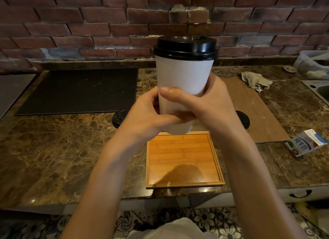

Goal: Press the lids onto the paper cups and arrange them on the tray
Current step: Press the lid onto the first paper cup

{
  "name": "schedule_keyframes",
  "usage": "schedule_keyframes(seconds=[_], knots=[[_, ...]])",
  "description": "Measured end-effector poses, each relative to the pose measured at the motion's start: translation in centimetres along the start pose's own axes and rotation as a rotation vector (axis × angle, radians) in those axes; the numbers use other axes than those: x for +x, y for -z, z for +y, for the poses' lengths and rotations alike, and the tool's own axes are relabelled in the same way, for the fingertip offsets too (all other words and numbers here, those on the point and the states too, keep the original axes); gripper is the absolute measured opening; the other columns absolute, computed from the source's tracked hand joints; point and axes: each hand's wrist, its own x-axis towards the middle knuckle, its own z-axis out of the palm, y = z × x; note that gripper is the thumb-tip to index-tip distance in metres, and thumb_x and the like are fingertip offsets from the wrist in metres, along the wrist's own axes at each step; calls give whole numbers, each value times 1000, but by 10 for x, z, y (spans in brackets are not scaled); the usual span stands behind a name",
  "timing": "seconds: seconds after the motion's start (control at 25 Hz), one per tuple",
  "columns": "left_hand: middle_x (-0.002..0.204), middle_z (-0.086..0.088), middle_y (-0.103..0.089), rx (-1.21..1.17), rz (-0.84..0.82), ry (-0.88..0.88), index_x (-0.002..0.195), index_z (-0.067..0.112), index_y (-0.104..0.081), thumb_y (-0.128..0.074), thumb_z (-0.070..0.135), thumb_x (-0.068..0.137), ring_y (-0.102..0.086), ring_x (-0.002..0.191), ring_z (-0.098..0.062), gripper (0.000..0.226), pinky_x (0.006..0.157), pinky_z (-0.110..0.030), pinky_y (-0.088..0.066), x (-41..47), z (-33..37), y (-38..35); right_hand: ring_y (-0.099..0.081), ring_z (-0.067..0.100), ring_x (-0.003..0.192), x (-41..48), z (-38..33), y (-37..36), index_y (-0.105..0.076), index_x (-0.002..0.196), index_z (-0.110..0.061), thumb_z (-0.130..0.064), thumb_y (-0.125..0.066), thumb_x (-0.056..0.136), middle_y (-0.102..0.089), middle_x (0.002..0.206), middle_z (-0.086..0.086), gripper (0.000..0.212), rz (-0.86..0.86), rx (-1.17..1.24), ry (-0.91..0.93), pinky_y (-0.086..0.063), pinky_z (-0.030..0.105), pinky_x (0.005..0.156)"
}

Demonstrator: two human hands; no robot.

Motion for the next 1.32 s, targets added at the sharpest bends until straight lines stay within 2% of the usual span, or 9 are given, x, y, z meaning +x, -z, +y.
schedule_keyframes(seconds=[0.12, 0.32, 0.44, 0.6, 0.72, 0.84, 0.96, 1.08, 1.32], knots=[[89, 21, -70, -50, -44, 11, 101, 30, -60, -80, 29, 59, -67, 87, 0, 46, 64, -8, -50, -1, 1, 2, -68, 12, 96, 1, 1, 4, -56, 124, -15, -34, -80, 63, -67, 108, 2, 69, -61, 58, -1, -58, 25, 71], [91, 13, -72, -120, -191, 32, 103, 25, -62, -73, 10, 71, -68, 91, -6, 38, 73, -14, -52, 0, -1, 4, -69, 19, 97, 2, 6, 10, -58, 122, -10, -25, -78, 69, -68, 106, 7, 59, -198, 124, -8, -56, 28, 74], [99, 13, -71, -150, -246, 22, 109, 24, -61, -71, 4, 72, -66, 99, -6, 44, 77, -15, -51, -1, -3, 5, -69, 18, 97, 2, 6, 13, -60, 118, -14, -32, -80, 63, -70, 104, 2, 61, -255, 133, -8, -56, 27, 74], [106, 9, -70, -174, -239, 7, 111, 28, -63, -76, 16, 70, -65, 104, -10, 45, 80, -18, -52, -1, -5, 5, -69, 18, 99, 4, 6, 17, -59, 121, -14, -25, -81, 66, -70, 106, 3, 60, -294, 114, -22, -56, 30, 78], [97, 11, -72, -159, -186, 3, 101, 32, -66, -78, 10, 70, -68, 95, -8, 39, 74, -15, -53, -1, -6, 3, -69, 15, 98, 4, 4, 15, -58, 122, -17, -37, -80, 62, -69, 106, 0, 68, -262, 57, -27, -57, 26, 75], [93, 16, -72, -91, -73, 1, 100, 31, -64, -82, 15, 66, -68, 90, -3, 42, 68, -12, -52, 0, -9, 1, -67, 8, 96, 3, 3, 11, -56, 123, -18, -36, -82, 65, -67, 106, -4, 66, -190, -25, -8, -55, 19, 70], [88, 27, -69, -5, 23, 1, 95, 35, -59, -85, 24, 60, -66, 86, 6, 45, 62, -5, -49, 1, -10, -2, -65, 10, 100, 3, 3, 9, -53, 128, -18, -35, -83, 70, -64, 112, -3, 68, -127, -83, -17, -58, 24, 75], [82, 37, -65, 43, 88, -13, 91, 37, -55, -85, 14, 63, -62, 82, 16, 47, 58, -1, -46, 3, -13, -7, -63, 10, 104, 1, 5, 4, -49, 131, -19, -37, -83, 70, -62, 116, -4, 72, -41, -122, -20, -60, 30, 80], [79, 40, -63, 78, 111, -20, 90, 35, -53, -84, 10, 63, -61, 78, 19, 48, 57, 1, -45, 7, -19, -8, -61, 9, 104, 0, 7, -4, -48, 130, -20, -42, -84, 68, -60, 115, -6, 75, 66, -158, 2, -59, 33, 82]])
